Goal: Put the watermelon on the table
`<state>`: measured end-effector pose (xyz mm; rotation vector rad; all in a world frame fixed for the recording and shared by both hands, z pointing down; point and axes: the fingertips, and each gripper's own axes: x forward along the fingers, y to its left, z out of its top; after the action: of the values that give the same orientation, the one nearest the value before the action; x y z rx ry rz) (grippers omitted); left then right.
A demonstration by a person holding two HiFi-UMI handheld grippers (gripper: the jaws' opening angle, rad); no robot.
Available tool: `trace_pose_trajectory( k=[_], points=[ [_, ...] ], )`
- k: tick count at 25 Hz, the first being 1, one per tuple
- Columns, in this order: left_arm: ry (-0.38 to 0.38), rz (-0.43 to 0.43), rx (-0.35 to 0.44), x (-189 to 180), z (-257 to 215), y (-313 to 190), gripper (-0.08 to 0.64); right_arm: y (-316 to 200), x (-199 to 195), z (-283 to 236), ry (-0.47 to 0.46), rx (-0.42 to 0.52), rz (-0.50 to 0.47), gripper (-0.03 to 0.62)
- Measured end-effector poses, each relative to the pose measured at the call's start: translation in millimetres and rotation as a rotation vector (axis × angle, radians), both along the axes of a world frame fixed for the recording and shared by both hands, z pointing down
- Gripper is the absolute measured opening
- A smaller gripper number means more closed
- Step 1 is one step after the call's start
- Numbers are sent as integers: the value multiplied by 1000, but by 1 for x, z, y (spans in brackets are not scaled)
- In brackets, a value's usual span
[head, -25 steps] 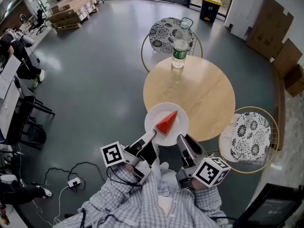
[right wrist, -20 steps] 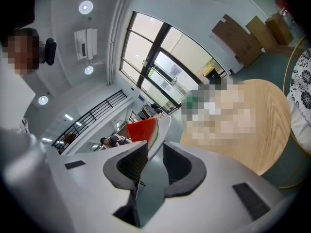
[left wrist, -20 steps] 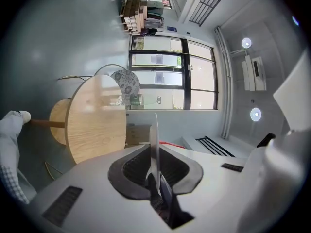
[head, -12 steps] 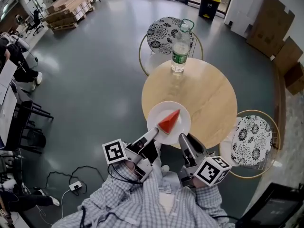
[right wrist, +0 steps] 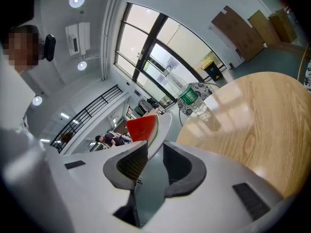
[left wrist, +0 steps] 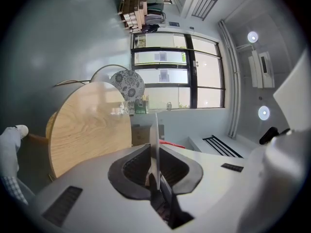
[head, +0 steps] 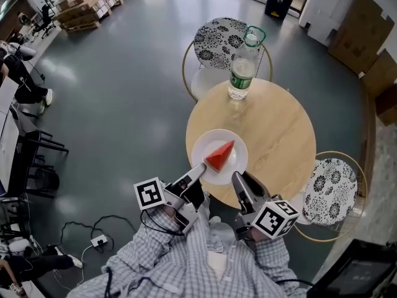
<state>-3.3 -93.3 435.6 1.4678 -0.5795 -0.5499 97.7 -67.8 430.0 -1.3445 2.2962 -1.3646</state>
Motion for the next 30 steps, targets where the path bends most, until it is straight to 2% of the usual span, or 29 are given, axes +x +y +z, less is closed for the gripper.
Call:
trace_pose_trajectory(
  k=[12, 22, 30],
  points=[
    [-32, 7, -32, -17, 42, -63, 40, -63, -17, 45, 7, -91, -17, 104],
    [-49, 9, -91, -29, 83, -103, 40, -103, -30, 86, 33, -178, -15, 103],
    [-107, 18, -130, -42, 119, -130, 40, -132, -39, 116, 37, -238, -15, 103]
  ],
)
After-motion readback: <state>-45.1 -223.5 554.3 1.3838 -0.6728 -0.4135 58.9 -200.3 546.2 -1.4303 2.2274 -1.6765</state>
